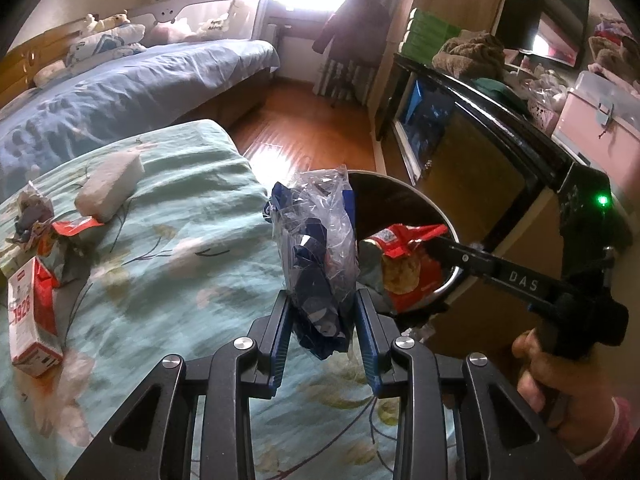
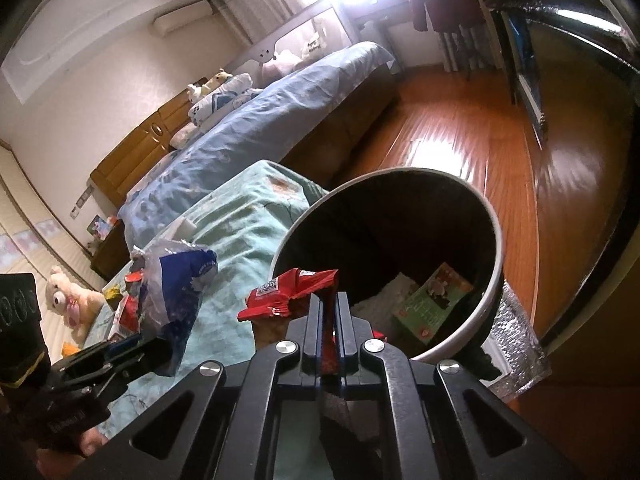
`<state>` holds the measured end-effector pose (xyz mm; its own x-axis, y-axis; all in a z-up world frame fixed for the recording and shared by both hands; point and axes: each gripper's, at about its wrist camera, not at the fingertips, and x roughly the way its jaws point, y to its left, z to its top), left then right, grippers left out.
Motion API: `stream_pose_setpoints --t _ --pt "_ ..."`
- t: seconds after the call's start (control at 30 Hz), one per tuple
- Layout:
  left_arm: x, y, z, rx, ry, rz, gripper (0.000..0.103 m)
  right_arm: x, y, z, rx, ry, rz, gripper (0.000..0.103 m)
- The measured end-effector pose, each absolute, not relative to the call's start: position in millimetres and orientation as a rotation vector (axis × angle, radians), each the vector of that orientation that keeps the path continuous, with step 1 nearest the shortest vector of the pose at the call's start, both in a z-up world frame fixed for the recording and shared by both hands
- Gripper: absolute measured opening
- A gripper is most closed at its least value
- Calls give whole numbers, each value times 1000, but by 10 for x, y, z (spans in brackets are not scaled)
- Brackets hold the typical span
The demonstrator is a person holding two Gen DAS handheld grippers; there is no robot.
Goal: Collect trash
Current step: 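Carry the clear bag and red snack bag over the black bin with both tools, then open left tool over bin while right tool releases red snack bag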
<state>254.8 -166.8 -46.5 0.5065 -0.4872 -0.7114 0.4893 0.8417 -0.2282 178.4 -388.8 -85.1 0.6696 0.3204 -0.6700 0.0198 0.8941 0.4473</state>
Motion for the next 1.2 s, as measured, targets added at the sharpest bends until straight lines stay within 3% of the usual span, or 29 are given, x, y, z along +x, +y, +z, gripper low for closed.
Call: stream_pose_setpoints --t 1.2 --pt "3062 -2316 -628 70 950 -663 31 2099 -4302 -862 444 806 61 2"
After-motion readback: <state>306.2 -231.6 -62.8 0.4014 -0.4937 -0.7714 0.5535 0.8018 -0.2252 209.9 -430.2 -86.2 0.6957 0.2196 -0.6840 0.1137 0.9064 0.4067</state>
